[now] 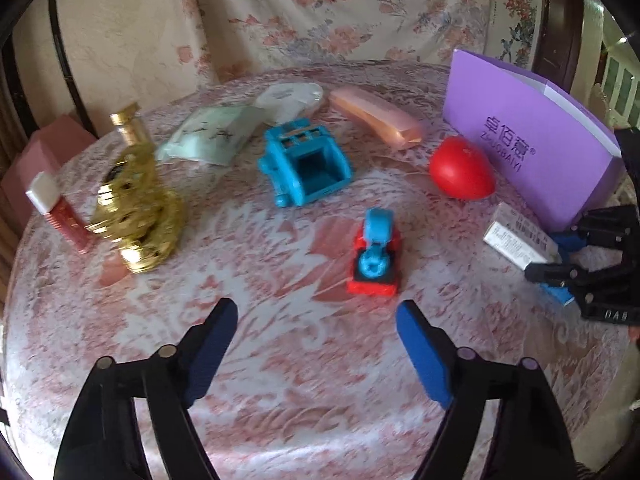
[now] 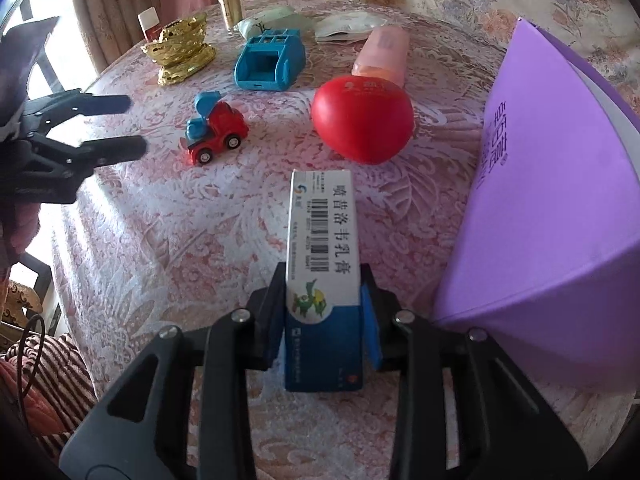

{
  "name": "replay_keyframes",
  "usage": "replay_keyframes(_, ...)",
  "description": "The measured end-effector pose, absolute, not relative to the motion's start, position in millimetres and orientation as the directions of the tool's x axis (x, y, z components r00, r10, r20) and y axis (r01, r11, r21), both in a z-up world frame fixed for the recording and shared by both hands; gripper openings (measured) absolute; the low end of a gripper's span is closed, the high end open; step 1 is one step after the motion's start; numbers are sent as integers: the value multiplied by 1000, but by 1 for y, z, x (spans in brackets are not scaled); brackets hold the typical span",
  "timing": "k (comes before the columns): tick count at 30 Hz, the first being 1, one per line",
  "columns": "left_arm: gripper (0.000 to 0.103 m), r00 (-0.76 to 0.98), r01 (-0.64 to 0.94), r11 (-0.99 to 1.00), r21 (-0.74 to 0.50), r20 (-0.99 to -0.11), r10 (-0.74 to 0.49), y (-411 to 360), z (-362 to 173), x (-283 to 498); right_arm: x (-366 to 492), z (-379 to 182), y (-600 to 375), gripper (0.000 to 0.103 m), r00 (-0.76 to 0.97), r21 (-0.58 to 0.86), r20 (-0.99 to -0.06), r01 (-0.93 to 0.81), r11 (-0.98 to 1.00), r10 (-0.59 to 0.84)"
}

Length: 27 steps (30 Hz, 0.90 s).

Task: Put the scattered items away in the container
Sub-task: 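Grasp the medicine box with the right tool while the left tool grasps the red-blue toy car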

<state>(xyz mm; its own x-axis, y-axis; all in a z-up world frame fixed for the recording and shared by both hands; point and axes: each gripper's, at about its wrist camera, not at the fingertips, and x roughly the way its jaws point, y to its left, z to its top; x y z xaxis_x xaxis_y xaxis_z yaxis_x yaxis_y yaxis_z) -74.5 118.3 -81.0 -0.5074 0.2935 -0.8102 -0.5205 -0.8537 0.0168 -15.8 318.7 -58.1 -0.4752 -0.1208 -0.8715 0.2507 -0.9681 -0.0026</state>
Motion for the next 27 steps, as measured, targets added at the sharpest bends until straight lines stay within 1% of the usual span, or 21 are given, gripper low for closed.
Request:
replay_keyframes(1, 78, -493, -527, -850, 5, -816, 301, 123, -84, -79, -16, -58, 319, 36, -478, 2, -870, 246, -969, -123)
replay_keyframes(3, 66, -460, -545, -838, -20, -829, 320, 133, -89, -86, -16, -58, 320, 36, -481, 11, -867, 240, -971, -128)
replay_keyframes(4, 55, -440, -557, -830, -35, -835, 330, 138, -92, -90, -16, -57, 321, 36, -481, 14, -867, 238, -971, -130)
replay_keyframes(5, 48, -422, -561, -826, -47, -842, 335, 142, -96, -93, -16, -57, 321, 36, -481, 17, -867, 236, -972, -132)
replay_keyframes(8, 39, -391, -576, -815, -69, -852, 348, 156, -105, -100, -17, -57, 322, 36, -481, 23, -866, 232, -972, -135)
replay_keyframes(13, 37, -398, -590, -805, -53, -849, 348, 169, -103, -101, -18, -58, 325, 36, -484, 39, -862, 231, -972, -150)
replay_keyframes(20, 37, -379, -592, -798, -108, -837, 394, 168, -94, -106, -17, -58, 325, 36, -490, 42, -858, 228, -973, -152)
replay_keyframes(27, 38, -394, -573, -814, -92, -840, 373, 180, -104, -120, -17, -58, 325, 36, -491, 38, -859, 221, -975, -144)
